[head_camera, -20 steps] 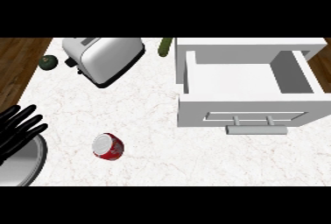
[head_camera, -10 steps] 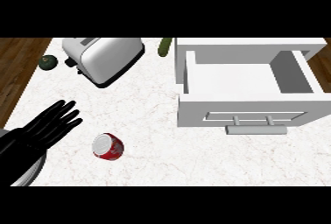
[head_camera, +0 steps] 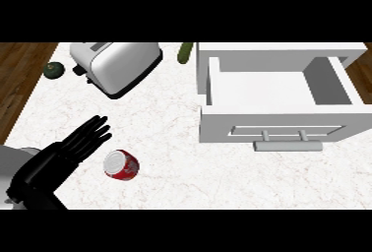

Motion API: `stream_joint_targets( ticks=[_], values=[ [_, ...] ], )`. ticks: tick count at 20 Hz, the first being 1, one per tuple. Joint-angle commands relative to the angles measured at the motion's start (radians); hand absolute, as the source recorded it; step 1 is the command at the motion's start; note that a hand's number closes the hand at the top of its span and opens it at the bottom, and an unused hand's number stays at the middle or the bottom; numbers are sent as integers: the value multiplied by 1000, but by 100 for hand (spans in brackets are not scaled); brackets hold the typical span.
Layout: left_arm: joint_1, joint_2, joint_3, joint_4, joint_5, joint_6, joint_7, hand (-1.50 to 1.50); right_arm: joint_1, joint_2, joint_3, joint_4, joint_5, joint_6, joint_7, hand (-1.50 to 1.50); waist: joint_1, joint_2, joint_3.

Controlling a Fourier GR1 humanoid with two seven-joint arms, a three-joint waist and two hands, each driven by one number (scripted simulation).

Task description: Pick up the can, place it into the drawer and close the drawer

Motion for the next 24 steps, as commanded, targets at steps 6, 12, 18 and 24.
stream_joint_targets(
  ticks=[6,12,18,24],
  values=[
    [32,-63,1,194,-247,-43,-255,-150,38,94,-18,-24,63,53,-34,-150,2,0,0],
    [-74,-79,44,361,-305,2,-352,-150,-6,16,-99,-12,-62,78,50,-150,0,0,0],
    [-53,-34,62,551,-411,-68,-568,-150,-21,16,-110,-98,-109,35,153,-150,0,1,-1],
    [-186,32,98,819,-460,-103,-683,-150,14,85,-103,-119,-59,101,106,-150,-5,1,-1]
  ],
)
